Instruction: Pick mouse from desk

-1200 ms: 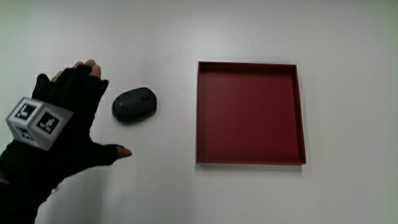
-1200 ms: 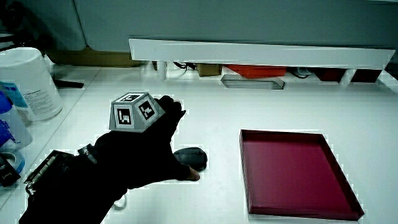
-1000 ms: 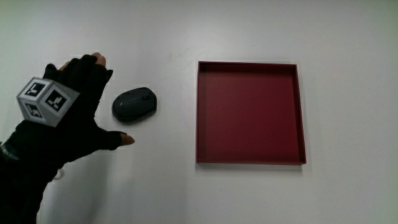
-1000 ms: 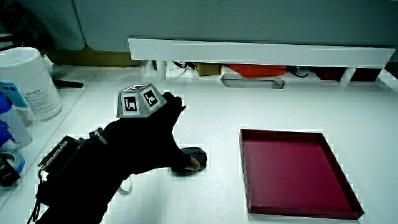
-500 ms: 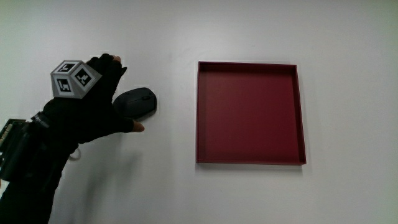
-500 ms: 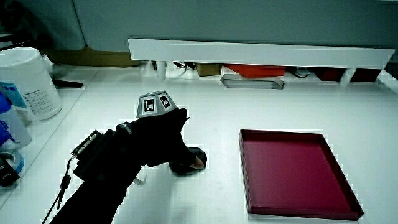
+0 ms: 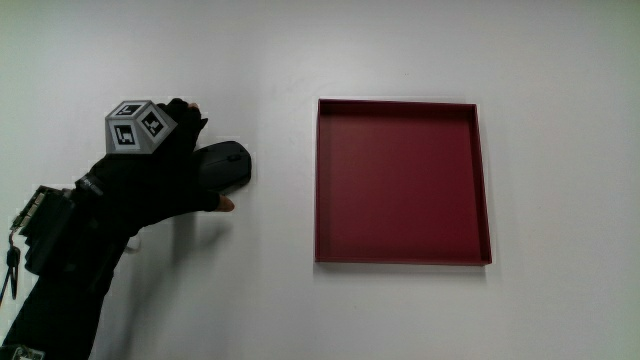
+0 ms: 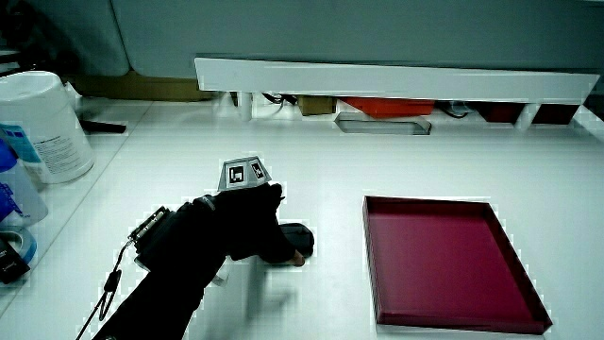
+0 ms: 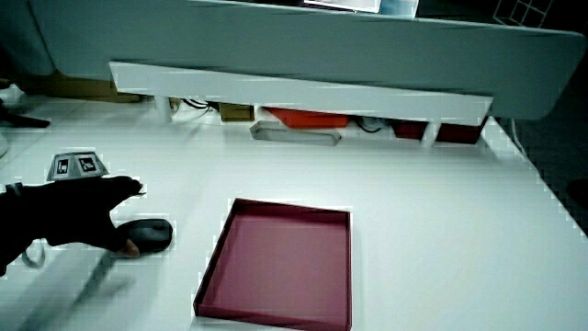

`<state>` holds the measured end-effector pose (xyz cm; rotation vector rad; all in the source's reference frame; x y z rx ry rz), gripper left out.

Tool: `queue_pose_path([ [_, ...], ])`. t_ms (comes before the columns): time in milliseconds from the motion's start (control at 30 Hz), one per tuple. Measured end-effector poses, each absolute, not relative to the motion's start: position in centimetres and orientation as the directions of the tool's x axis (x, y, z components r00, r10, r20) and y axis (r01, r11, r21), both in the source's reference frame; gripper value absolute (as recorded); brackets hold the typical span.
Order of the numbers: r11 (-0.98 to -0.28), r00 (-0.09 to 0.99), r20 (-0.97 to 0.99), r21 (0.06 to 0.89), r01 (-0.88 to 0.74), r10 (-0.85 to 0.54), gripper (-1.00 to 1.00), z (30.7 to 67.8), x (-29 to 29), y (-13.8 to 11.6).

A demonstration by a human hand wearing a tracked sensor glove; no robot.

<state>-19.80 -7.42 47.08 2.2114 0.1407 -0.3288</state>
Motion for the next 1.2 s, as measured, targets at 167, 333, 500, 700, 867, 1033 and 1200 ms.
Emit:
queue_pose_path([
  [167,-0.602,0.965,-0.262,0.774,0.197,-0.021,0.05,47.8,-19.8,-7.5],
  [333,-0.635,0.963,-0.270,0.743,0.212,0.006,0.29,48.4,-19.7,-7.1],
  [500,-0.655,0.966,-0.259,0.726,0.207,0.018,0.52,48.1,-19.5,-7.0],
  [700,-0.688,0.968,-0.249,0.699,0.194,0.020,0.81,48.2,-19.5,-6.9],
  [867,-0.704,0.966,-0.256,0.681,0.204,0.033,1.00,47.9,-19.5,-6.7],
  [1033,-0.725,0.959,-0.279,0.652,0.220,0.041,1.00,47.2,-19.9,-6.6],
  [1200,-0.748,0.950,-0.303,0.613,0.252,0.072,1.00,44.5,-19.3,-6.7],
])
